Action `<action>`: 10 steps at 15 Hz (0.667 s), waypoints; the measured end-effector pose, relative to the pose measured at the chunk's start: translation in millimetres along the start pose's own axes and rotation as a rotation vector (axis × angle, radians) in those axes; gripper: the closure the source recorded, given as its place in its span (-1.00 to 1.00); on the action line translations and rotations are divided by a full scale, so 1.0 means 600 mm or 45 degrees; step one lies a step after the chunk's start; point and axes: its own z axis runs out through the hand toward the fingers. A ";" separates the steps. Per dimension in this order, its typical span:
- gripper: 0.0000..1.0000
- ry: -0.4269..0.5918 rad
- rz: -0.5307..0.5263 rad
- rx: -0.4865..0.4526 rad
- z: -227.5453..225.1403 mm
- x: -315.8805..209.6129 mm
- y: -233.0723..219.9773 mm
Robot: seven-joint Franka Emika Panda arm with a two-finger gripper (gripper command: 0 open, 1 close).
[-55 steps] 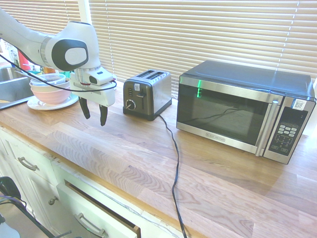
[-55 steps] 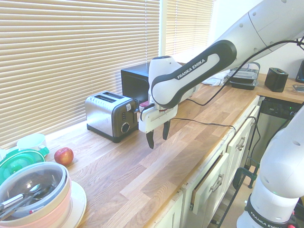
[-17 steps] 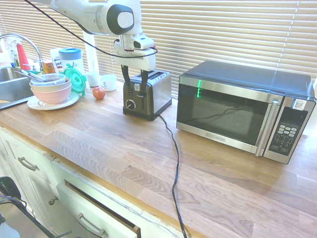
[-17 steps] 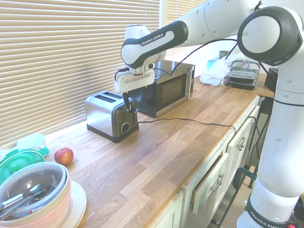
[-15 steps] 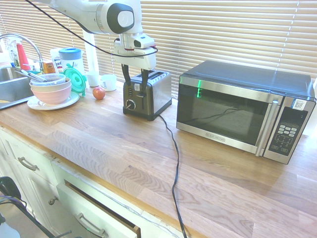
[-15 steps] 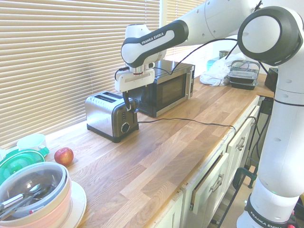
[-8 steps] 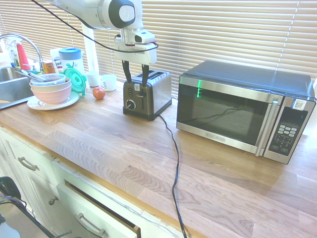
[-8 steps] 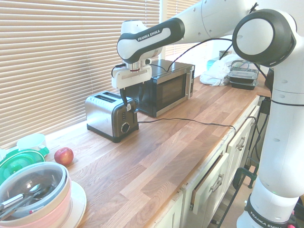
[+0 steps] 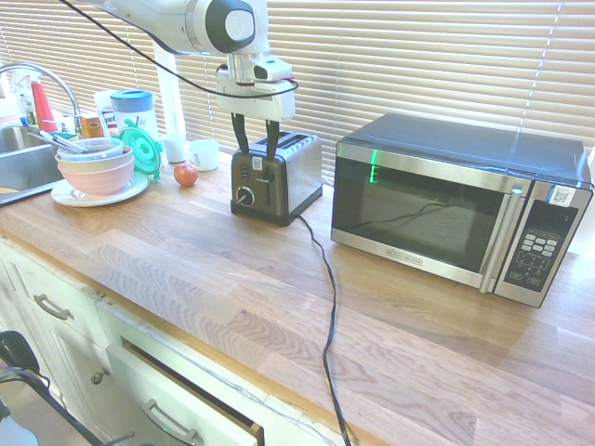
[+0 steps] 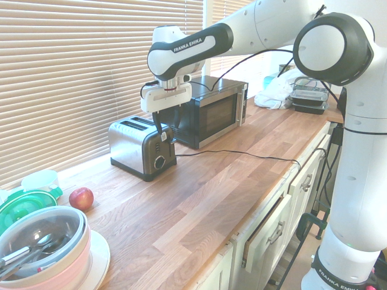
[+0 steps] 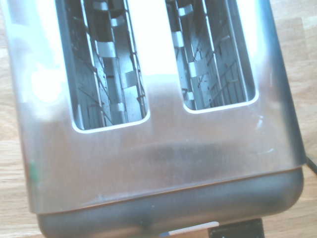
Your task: Press the toaster
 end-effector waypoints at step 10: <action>1.00 -0.011 0.007 -0.017 0.020 0.009 -0.002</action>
